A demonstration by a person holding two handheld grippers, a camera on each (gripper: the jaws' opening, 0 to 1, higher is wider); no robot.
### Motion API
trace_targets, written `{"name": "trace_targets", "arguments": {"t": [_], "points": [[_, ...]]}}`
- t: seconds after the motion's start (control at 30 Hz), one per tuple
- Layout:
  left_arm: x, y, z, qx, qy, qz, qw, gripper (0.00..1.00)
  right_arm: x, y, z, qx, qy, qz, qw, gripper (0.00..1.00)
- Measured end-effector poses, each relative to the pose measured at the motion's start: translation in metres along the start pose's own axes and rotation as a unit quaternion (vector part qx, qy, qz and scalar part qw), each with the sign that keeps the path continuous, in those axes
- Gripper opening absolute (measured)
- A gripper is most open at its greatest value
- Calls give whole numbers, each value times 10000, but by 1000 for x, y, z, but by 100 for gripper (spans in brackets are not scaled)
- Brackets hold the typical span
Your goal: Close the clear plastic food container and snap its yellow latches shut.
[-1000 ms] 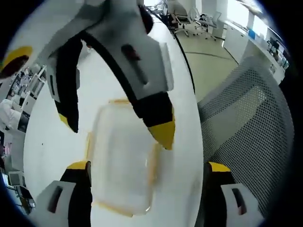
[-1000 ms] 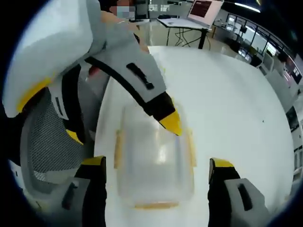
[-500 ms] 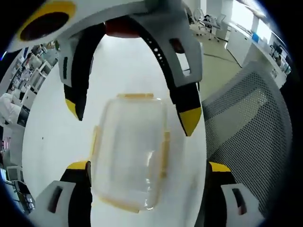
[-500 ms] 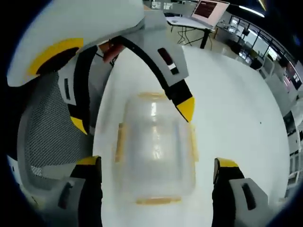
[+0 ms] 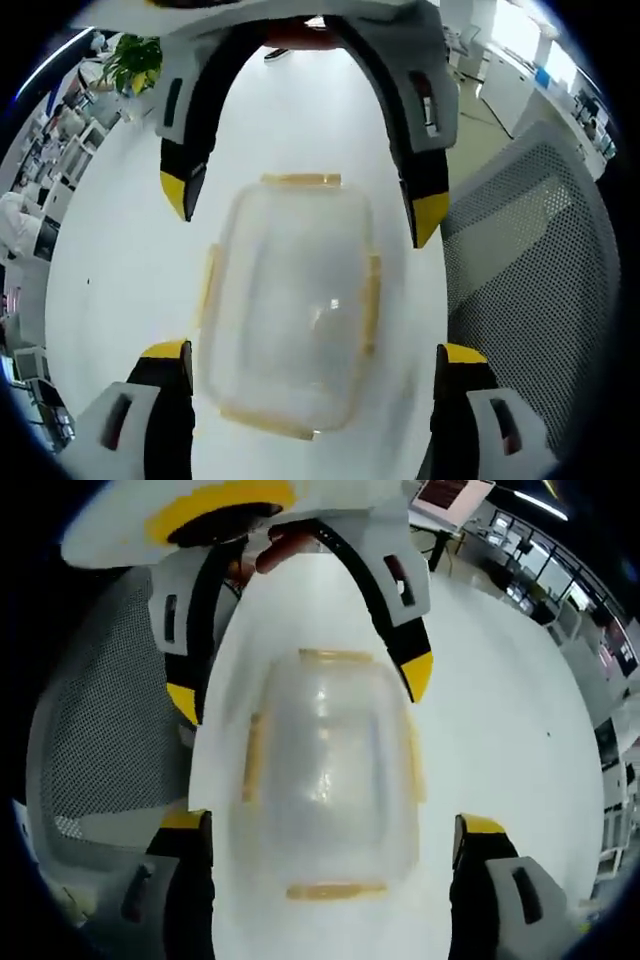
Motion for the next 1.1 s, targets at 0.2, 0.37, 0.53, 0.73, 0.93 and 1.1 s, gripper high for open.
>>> {"name": "trace_targets", "arguments": {"t": [0.2, 0.37, 0.53, 0.73, 0.93, 1.1], "points": [[9, 7, 4, 41, 201, 65, 9998, 99, 6, 3, 2, -53, 125, 52, 9999, 91], [14, 9, 8, 74, 304, 117, 9994, 99, 9, 4, 4, -55, 144, 39, 9999, 91], [18, 10, 11, 108, 400, 156, 9990, 98, 12, 3, 4, -49, 194, 17, 9998, 89], [20, 12, 15, 157, 469, 195, 9986, 95, 14, 2, 5, -49, 218, -5, 9998, 84], [22, 13, 18, 152, 525, 175, 9983, 94, 16, 3, 9, -95, 276, -13, 9996, 82], [23, 14, 19, 107, 538, 229, 9982, 92, 17, 2, 10, -117, 328, -67, 9994, 79]]}}
Point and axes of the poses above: the point that each gripper's makers call its tool centre point, and the gripper's own axes: z roughly forward along the fingers, y roughly to its left, x roughly out of its underside, the point moved 4 cm from there along -z, roughly backward along the fingers, and after that the axes turned 7 degrees about -y, right-handed, at the moved point
